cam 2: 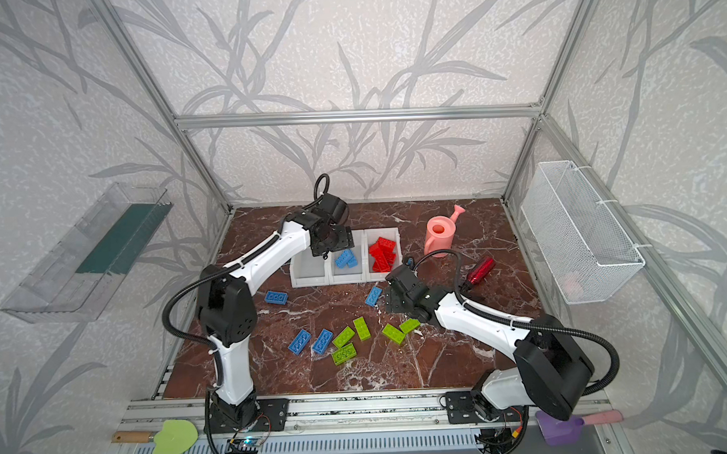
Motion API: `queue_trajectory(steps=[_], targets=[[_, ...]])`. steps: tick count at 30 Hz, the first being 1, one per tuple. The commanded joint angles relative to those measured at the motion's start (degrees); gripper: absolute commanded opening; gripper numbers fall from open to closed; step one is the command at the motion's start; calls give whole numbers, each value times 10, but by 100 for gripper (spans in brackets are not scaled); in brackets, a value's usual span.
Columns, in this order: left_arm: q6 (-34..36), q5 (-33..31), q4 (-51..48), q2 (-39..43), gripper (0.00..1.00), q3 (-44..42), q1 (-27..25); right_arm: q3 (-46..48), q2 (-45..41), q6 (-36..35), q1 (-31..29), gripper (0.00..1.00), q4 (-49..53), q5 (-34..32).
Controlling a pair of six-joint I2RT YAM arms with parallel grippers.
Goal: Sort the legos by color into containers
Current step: 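Withdraw the left arm while the right gripper lowers onto a blue brick near the bin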
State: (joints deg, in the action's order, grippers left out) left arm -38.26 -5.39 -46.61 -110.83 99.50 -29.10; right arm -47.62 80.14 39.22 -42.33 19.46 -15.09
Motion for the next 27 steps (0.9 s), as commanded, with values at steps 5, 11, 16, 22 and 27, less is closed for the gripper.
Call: queue_trajectory(steps=[5,11,16,22,27], targets=[[-24,-3,56,215,85,-182,-1,-111,99,111,-19,89,89,-50],[-20,-14,52,376,85,-315,-1,-182,173,154,-43,89,113,-54],[-16,-29,67,499,86,-408,-1,-208,227,182,-63,88,111,-68],[-4,-19,53,556,86,-457,-1,-220,268,216,-74,87,104,-68],[-3,-7,33,566,85,-478,-1,-224,292,228,-78,85,96,-73]])
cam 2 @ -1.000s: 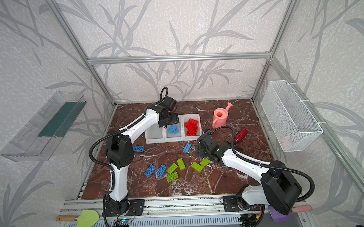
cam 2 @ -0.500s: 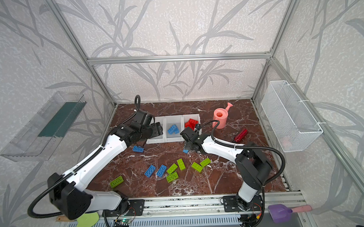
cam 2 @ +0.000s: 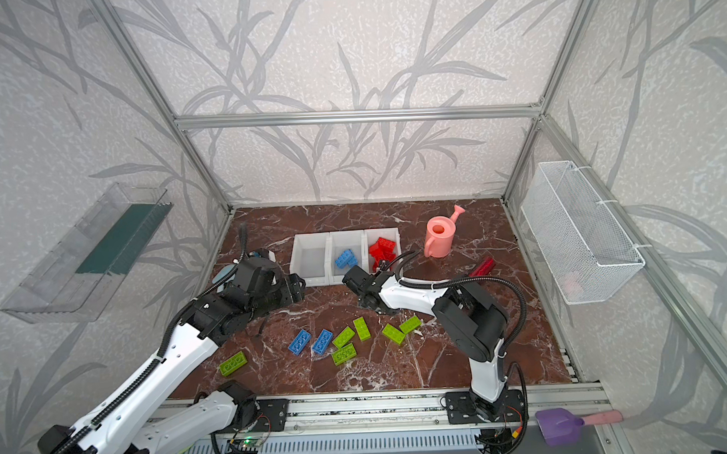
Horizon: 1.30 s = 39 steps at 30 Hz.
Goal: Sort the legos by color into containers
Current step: 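Withdraw the left arm while the right gripper lowers onto a blue brick near the bin, then close the right gripper on the blue brick in front of the bin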
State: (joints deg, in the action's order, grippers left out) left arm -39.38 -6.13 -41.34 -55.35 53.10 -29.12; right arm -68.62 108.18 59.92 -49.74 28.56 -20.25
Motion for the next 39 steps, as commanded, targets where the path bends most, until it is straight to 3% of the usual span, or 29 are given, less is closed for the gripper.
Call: queue_trajectory(steps=[1,10,20,32,39], targets=[[8,1,-20,14,86,-18,-1,-15,15,21,-4,85,4,-23],[-2,3,-23,32,85,-38,-1,-33,30,6,-4,81,11,-32],[9,-10,-17,31,85,-34,0,-27,-26,-1,-8,76,21,-62],[4,-5,-22,33,85,-53,0,-75,50,-17,-8,79,6,-30],[-1,0,-19,34,85,-66,0,-75,66,-14,-8,68,2,-37]])
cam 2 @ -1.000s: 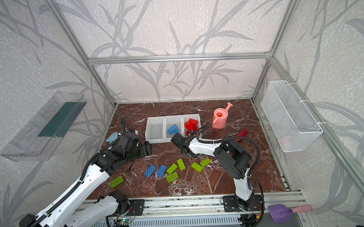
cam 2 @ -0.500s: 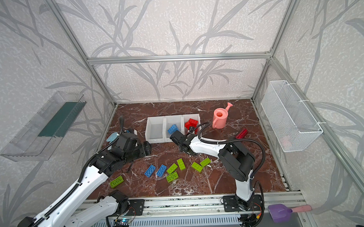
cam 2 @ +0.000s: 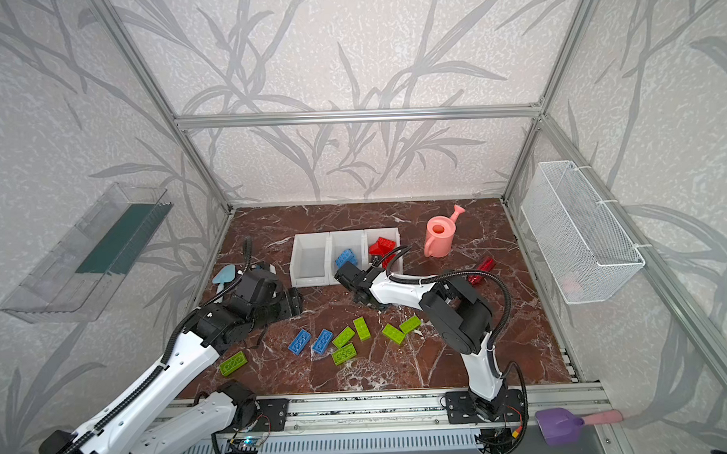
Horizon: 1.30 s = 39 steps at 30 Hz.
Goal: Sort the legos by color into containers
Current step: 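Close the right gripper on the blue brick in front of the bin, then carry the blue brick into the middle compartment with right gripper while left lowers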
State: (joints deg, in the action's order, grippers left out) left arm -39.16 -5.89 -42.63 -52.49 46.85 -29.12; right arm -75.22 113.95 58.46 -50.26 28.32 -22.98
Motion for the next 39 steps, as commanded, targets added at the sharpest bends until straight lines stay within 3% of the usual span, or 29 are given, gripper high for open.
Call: queue_trajectory(steps=[1,11,20,31,39], targets=[[-4,-1,-5,5,85,-4,1,-7,9,0,-3,66,4,-10],[-13,2,-7,2,85,-7,1,18,7,-25,-2,32,-20,26],[-23,-3,-21,18,85,-20,0,35,-52,-73,-3,29,-15,33],[-75,4,-22,49,85,-93,0,15,-134,-238,-2,30,-47,179],[-99,35,9,27,85,-136,0,-94,-83,-298,21,31,-32,210]])
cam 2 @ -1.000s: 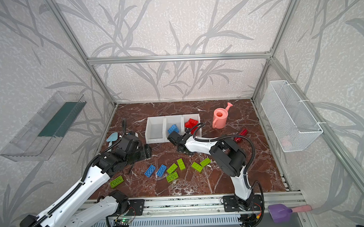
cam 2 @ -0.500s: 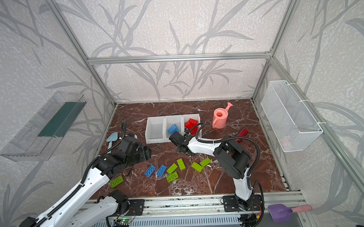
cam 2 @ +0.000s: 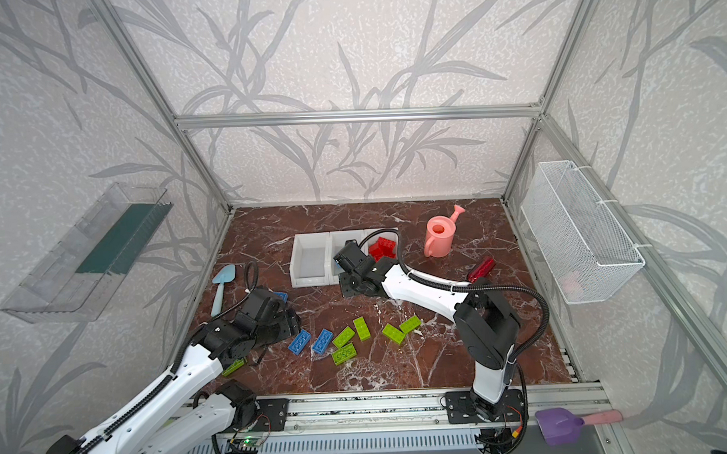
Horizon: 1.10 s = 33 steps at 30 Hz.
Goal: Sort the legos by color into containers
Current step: 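Carry the blue brick into the middle compartment with right gripper while left lowers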
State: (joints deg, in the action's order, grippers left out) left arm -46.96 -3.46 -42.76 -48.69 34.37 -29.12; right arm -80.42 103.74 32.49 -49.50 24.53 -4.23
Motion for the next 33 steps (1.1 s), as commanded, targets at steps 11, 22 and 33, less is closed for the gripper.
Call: queue_trajectory(steps=[11,22,33], targets=[[-1,54,29,-87,83,-19,0,-243,160,-81,80,35,74,74],[6,75,53,-143,83,-24,-1,-301,212,-86,104,63,90,98],[4,86,82,-207,83,-19,-3,-195,139,-78,116,66,35,106]])
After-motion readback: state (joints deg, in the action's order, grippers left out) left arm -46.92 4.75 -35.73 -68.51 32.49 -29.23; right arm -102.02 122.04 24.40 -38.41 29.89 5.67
